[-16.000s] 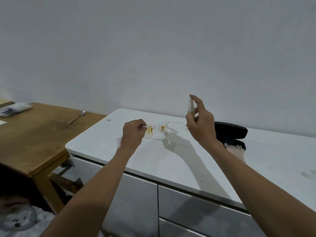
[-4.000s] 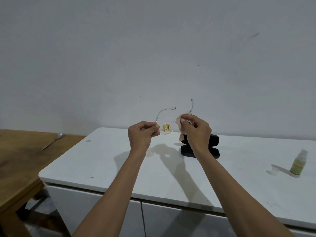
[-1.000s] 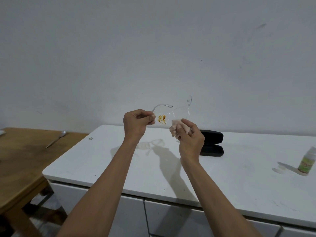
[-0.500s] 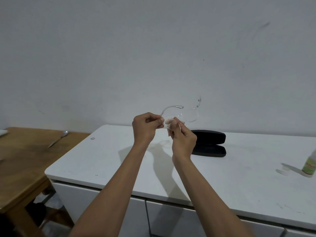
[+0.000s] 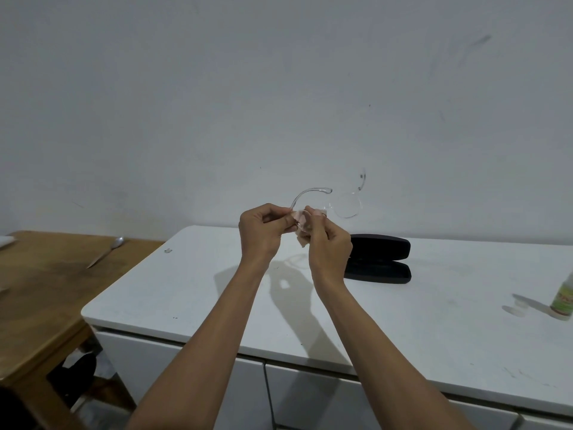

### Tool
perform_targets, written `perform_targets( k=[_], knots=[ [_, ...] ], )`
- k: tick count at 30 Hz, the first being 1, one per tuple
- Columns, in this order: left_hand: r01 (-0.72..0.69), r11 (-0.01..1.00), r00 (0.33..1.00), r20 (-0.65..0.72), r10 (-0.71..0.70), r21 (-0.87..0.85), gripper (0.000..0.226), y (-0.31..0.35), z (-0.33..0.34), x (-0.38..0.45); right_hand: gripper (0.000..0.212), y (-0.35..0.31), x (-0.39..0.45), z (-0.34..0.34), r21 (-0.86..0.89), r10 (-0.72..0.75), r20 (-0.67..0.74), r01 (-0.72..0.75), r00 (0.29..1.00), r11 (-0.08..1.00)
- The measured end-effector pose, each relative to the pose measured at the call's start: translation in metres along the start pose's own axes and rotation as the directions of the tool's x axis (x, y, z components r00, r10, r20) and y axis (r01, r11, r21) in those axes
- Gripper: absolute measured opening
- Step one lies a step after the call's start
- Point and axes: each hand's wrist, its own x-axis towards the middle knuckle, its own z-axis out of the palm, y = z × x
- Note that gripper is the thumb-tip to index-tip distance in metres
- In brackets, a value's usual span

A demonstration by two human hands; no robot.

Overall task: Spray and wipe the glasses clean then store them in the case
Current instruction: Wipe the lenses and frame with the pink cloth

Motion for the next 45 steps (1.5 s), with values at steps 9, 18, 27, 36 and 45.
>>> perform_targets(
  k=[9,18,27,36,45],
  knots=[
    [-0.047,0.997,0.998,0.035,0.044,0.065,0.013,0.002,-0.001,-0.001,0.01,-0.002,-0.002,0.004,0.024,-0.035,-0.11,0.038,0.993,0.999],
    [-0.058,0.996,0.998,-0.001,0.058,0.07,0.008,0.0,-0.011,-0.002,0.01,-0.007,0.001,0.0,0.139,0.104,0.176,-0.129,0.979,0.982],
    [-0.028,0.995,0.999,-0.029,0.031,0.091,0.011,-0.002,-0.013,-0.001,0.009,-0.003,0.007,-0.016,-0.087,-0.004,0.163,0.019,0.987,0.996],
    [-0.102,0.991,0.993,-0.044,0.106,0.089,0.013,0.001,0.011,-0.01,0.014,-0.016,0.004,0.021,0.273,0.094,-0.203,-0.036,0.975,0.961],
    [-0.096,0.994,0.995,-0.038,0.097,0.045,0.018,0.006,0.001,0.002,0.01,-0.018,0.021,0.002,0.056,0.078,0.168,-0.088,0.983,0.994]
  ],
)
